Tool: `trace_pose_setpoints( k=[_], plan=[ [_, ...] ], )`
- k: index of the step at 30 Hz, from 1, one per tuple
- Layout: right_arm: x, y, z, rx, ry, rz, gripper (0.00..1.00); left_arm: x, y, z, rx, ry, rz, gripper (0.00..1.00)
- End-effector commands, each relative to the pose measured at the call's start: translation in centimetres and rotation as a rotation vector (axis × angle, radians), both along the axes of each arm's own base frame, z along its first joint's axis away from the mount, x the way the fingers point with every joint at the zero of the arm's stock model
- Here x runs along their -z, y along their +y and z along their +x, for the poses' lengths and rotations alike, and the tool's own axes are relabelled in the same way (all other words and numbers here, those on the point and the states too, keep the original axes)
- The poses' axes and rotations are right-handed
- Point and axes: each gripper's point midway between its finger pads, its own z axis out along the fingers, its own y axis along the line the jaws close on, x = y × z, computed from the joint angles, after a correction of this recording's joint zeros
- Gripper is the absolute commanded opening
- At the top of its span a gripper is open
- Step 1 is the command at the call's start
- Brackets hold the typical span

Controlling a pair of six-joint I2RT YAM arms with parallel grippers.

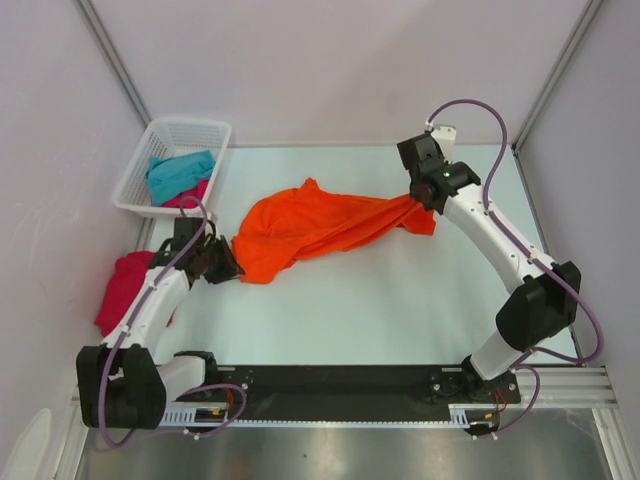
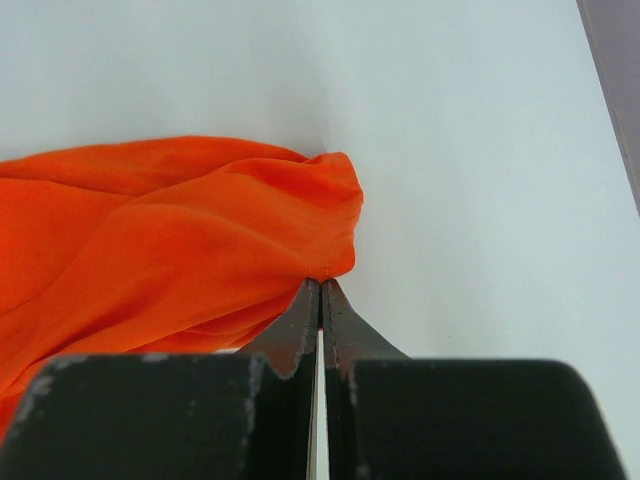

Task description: Fold and stack the t-shirts

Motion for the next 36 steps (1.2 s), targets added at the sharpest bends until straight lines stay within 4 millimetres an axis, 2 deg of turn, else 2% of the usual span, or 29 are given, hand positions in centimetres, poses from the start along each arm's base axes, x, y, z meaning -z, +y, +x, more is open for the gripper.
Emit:
trace_pose_setpoints(
  k=[1, 3, 7, 10, 11, 16, 25, 32, 35, 36],
  plan=[
    [-1.4, -0.9, -0.4, 0.025, -0.024, -0.031, 0.0, -0.3, -0.5, -0.5, 0.009, -0.041, 0.064, 0.21],
    [-1.6, -1.0, -0.4, 0.025, -0.024, -0.036, 0.0, -0.2, -0.9, -0.5, -0.011, -0.021, 0.053, 0.21],
    [-2.0, -1.2, -0.7, 0.022, -0.029, -0.042, 0.0, 1.6, -0.7, -0.9, -0.049, 0.042, 0.102, 0.2],
    [-2.3, -1.8, -0.9, 0.025, -0.027, -0.059, 0.0, 2.4, 0.5, -1.0, -0.093, 0.074, 0.164, 0.22],
    [-2.1, -2.2, -0.9, 0.031, -0.023, -0.061, 0.0, 2.4, 1.3, -0.8, -0.12, 0.071, 0.201, 0.23],
    [-2.0, -3.0, -1.2, 0.038, -0.016, -0.05, 0.0, 1.9, 2.5, 0.4, -0.162, 0.072, 0.265, 0.27],
    [-1.5, -3.8, -1.3, 0.047, -0.004, -0.047, 0.0, 2.7, 1.7, 1.8, -0.158, 0.101, 0.242, 0.28],
    [-1.1, -3.5, -1.1, 0.041, 0.006, -0.044, 0.0, 3.0, 0.5, 2.4, -0.134, 0.088, 0.19, 0.29],
    [-1.0, -3.4, -1.1, 0.039, 0.011, -0.048, 0.0, 2.4, -0.1, 2.7, -0.107, 0.055, 0.181, 0.41],
    [-1.0, -3.4, -1.1, 0.037, 0.01, -0.048, 0.0, 2.3, -0.2, 2.8, -0.106, 0.048, 0.183, 0.54]
  ],
)
